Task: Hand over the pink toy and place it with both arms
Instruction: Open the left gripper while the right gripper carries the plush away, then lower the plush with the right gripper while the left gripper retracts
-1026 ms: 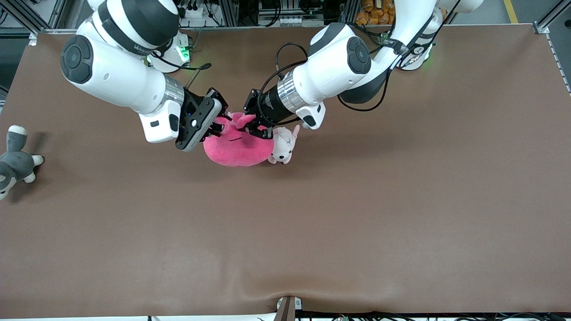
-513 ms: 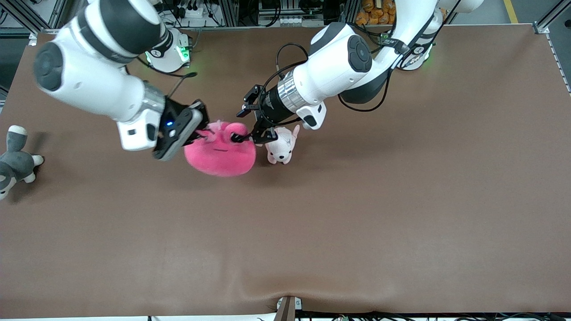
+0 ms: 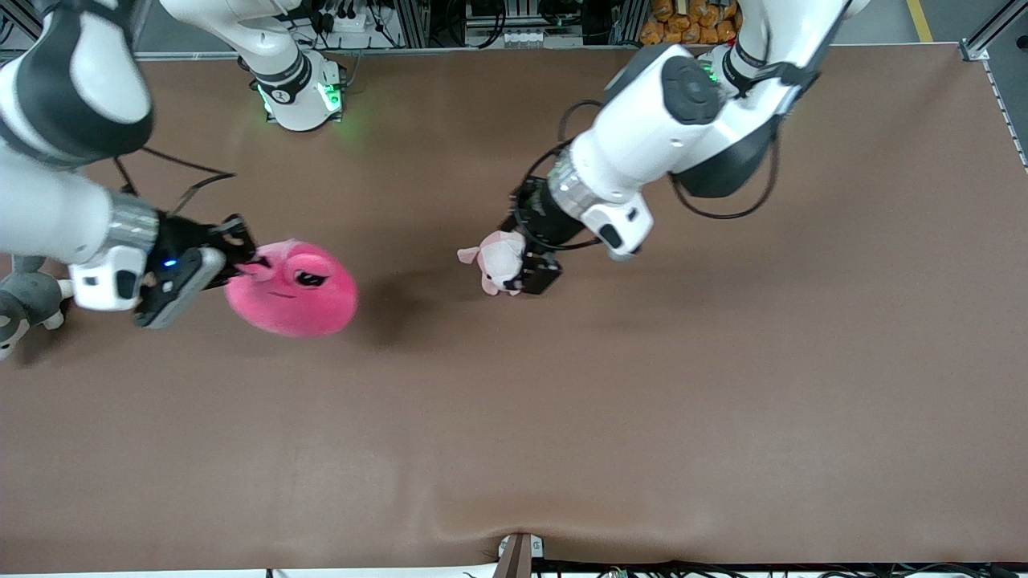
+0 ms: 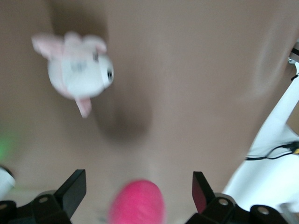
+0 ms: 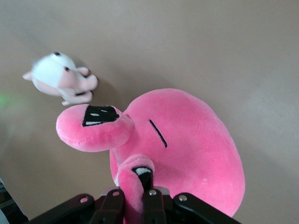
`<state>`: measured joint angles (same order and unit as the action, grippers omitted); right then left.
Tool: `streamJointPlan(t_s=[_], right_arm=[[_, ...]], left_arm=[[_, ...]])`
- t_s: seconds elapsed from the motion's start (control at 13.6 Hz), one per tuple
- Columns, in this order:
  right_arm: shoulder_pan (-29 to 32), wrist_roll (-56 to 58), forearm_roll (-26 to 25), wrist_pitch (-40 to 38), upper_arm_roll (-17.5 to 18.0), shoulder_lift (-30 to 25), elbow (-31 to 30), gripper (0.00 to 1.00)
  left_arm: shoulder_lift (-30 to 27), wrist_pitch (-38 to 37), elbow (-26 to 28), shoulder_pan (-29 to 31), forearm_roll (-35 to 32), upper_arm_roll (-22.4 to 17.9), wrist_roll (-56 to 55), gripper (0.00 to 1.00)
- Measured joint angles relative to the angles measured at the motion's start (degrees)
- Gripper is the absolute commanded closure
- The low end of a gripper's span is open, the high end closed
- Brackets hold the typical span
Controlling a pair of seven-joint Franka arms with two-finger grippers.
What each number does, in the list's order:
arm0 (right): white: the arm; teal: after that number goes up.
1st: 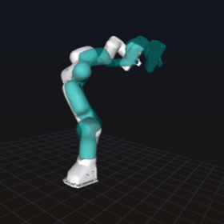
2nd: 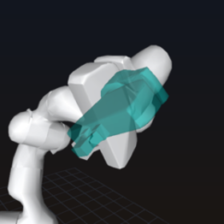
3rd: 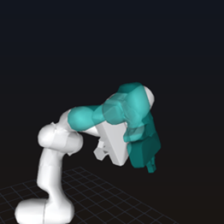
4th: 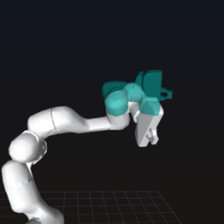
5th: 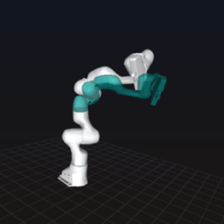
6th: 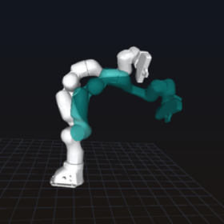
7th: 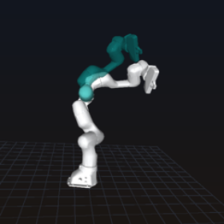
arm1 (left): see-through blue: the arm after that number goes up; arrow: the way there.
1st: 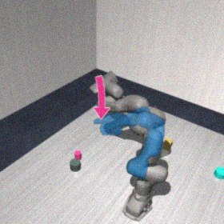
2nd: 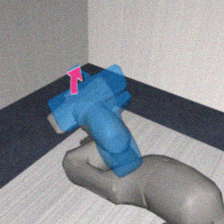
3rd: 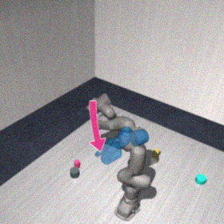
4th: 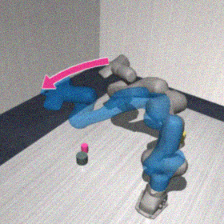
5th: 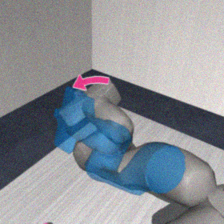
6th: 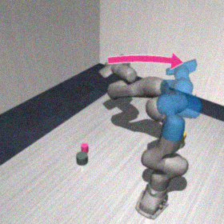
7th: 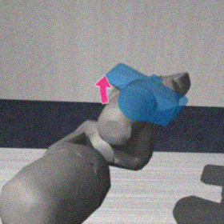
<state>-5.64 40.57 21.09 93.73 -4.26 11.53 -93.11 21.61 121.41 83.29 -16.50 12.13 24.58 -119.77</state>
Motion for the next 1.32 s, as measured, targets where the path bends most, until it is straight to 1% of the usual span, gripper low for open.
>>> streamJointPlan(t_s=[0.15, 0.29, 0.59, 0.73, 0.95, 1.03, 1.1, 1.25, 1.32], right_arm=[[5.3, 9.3, -0.1, -0.3, -0.1, 1.9, -2.0, 1.0], [10.1, 18.4, -0.1, -1.0, -0.1, 5.4, -2.8, 1.0], [15.9, 33.6, -0.1, -1.1, -0.1, 12.3, -2.9, 1.0], [17.6, 39.0, 0.0, -1.5, 0.0, 14.8, -2.8, 1.0], [19.7, 40.9, 0.2, -1.6, 0.0, 16.8, -2.7, 1.0], [20.4, 40.8, 0.5, -1.6, 0.0, 17.0, -2.6, 0.68], [21.2, 40.0, 1.2, -1.7, 0.0, 17.2, -2.6, 0.01], [23.2, 38.7, 2.6, -1.7, 0.0, 17.9, -2.5, 0.0], [24.0, 38.7, 2.7, -1.7, 0.0, 18.3, -2.2, 0.0]], left_arm=[[-2.4, -8.0, 0.0, 3.2, -0.2, -0.1, 12.8, 0.0], [-4.9, -14.7, -0.1, 7.1, -0.8, -0.2, 23.3, 0.0], [-9.6, -25.6, -0.1, 15.7, -1.4, -0.4, 42.9, 0.0], [-11.4, -29.2, -0.2, 19.5, -2.5, -0.5, 51.8, 0.0], [-13.0, -34.1, -0.2, 22.1, -7.4, -0.5, 62.8, 0.0], [-13.3, -35.9, -0.2, 22.2, -9.6, -0.5, 66.1, 0.0], [-13.6, -37.0, -0.2, 22.2, -11.7, -0.5, 69.2, 0.0], [-15.1, -37.8, -0.2, 22.2, -14.3, -1.3, 75.7, 0.0], [-16.0, -38.2, -0.2, 22.1, -14.7, -2.5, 79.7, 0.0]])
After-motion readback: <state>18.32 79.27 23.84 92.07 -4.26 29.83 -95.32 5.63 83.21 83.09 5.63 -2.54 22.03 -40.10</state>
